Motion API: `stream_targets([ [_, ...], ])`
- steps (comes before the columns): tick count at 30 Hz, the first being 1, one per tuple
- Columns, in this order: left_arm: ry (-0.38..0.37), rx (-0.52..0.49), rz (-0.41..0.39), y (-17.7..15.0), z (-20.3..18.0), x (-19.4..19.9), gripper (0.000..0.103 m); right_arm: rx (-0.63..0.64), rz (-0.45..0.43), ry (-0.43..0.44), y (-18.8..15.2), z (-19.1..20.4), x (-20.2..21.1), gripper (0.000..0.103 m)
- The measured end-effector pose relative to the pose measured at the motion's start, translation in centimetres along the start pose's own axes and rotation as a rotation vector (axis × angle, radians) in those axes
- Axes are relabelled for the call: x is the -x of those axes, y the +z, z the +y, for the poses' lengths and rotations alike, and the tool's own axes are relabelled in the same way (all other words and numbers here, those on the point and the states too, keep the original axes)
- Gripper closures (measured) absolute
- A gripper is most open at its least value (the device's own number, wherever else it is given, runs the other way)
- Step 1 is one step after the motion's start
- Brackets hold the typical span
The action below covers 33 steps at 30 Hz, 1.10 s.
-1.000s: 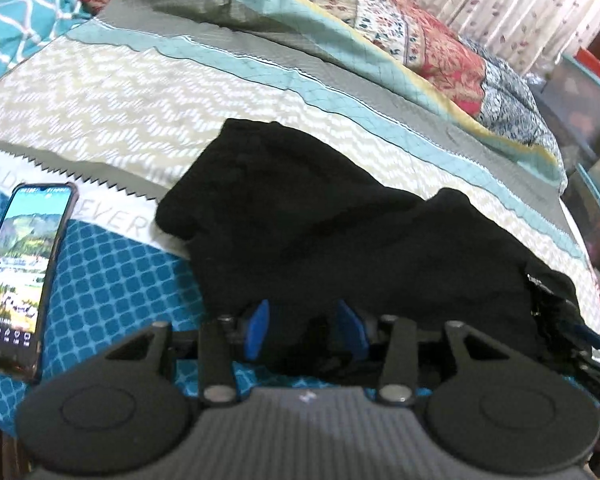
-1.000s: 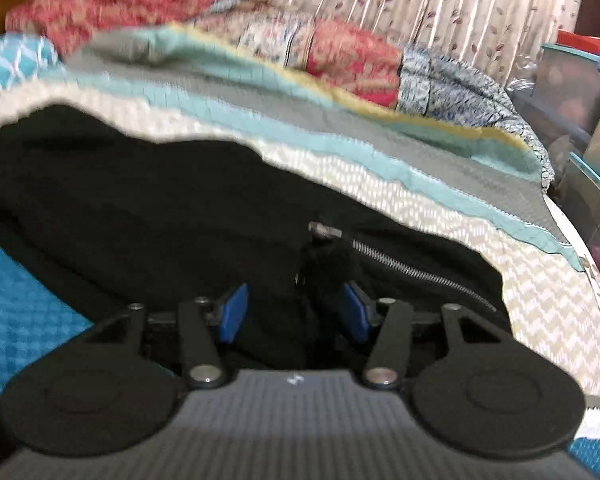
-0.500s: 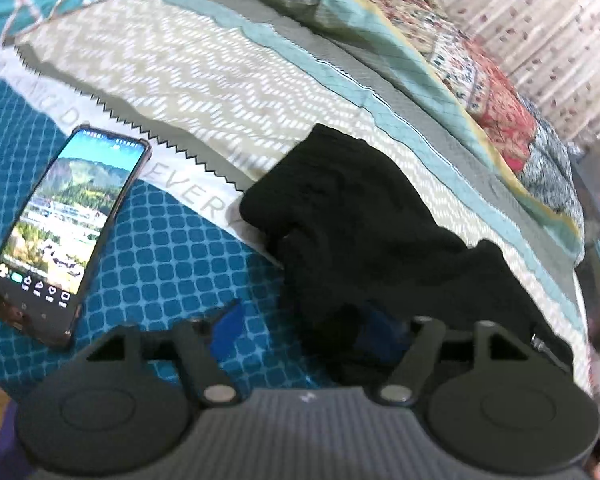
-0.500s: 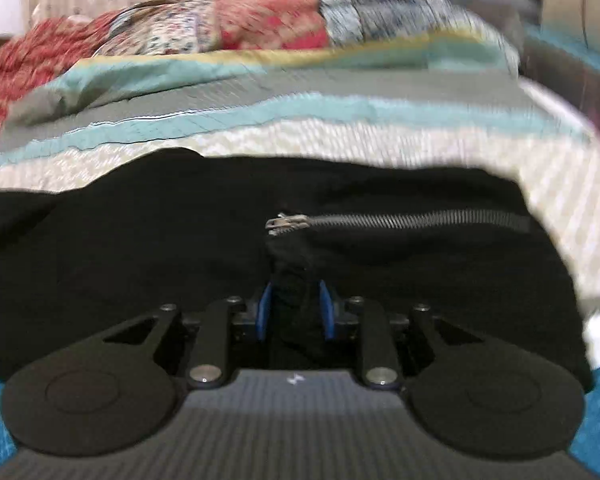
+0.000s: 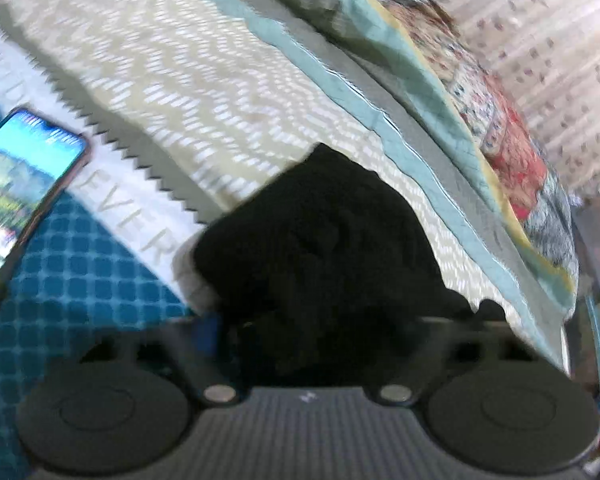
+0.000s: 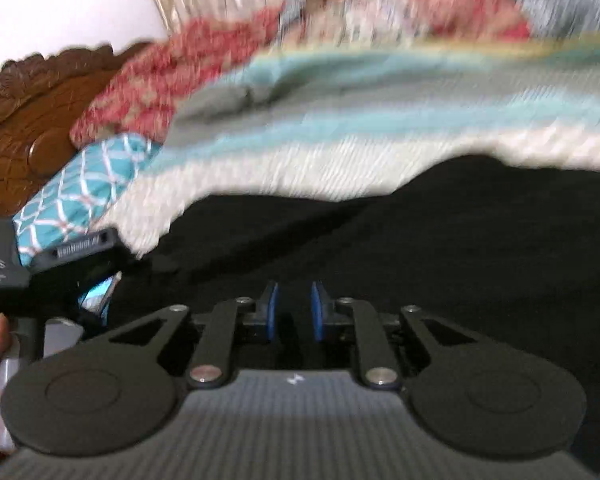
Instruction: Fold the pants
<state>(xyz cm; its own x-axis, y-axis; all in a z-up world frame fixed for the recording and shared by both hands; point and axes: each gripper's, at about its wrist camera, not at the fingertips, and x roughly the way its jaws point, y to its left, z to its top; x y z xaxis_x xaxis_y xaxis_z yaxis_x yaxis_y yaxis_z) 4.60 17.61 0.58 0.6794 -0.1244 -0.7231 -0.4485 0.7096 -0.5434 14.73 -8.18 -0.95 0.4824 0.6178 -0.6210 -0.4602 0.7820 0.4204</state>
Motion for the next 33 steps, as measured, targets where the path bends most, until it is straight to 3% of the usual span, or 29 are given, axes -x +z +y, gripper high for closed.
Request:
stream_targets([
  [2, 0.009, -0.023, 0.003, 0.0, -0.3, -0.3, 0.066, -0.089, 0.181, 0.029, -1.4, -0.4, -4.3, 0.086],
  [4, -0.012, -0.008, -0.006, 0.1, -0.2, 0.1, 0.072, -0.123, 0.122, 0.037, -2.0, -0.4, -4.7, 0.089],
  [9, -0.038, -0.099, -0.08, -0.4, -3.0, 2.1, 0.075, -0.229, 0.137, 0.087, -1.4, -0.5, -5.4, 0.089],
  [13, -0.046, -0.332, -0.169, -1.9, -8.6, 3.9, 0.076, -0.343, 0.112, 0.12, -1.8, -0.4, -4.0, 0.085],
  [18, -0.108, -0.656, -0.202, -6.1, -16.9, 3.7, 0.076, -0.412, -0.106, 0.026, -1.5, -2.8, 2.5, 0.083],
  [22, -0.072, -0.989, -0.106, -13.1, -22.4, 0.3, 0.05, -0.464, -0.263, -0.089, -2.2, -5.2, 7.5, 0.083],
  [24, -0.031, -1.112, -0.029, -16.3, -23.5, -1.3, 0.049, -0.495, -0.31, -0.133, -2.7, -6.0, 8.9, 0.083],
  [26, -0.051, -1.175, -0.012, -18.4, -23.3, -0.9, 0.046, -0.512, -0.332, -0.156, -3.3, -6.5, 9.7, 0.082],
  [29, -0.113, -1.201, -0.036, -18.7, -21.5, 1.6, 0.039, -0.523, -0.34, -0.13, -4.0, -7.0, 10.1, 0.072],
  [31, -0.166, -1.123, -0.019, -16.9, -19.9, 3.6, 0.034, -0.523, -0.339, -0.103, -4.1, -7.5, 9.8, 0.048],
  [33, -0.18, -1.019, -0.024, -14.8, -18.3, 4.9, 0.027, -0.527, -0.339, -0.083, -4.3, -7.7, 9.7, 0.044],
])
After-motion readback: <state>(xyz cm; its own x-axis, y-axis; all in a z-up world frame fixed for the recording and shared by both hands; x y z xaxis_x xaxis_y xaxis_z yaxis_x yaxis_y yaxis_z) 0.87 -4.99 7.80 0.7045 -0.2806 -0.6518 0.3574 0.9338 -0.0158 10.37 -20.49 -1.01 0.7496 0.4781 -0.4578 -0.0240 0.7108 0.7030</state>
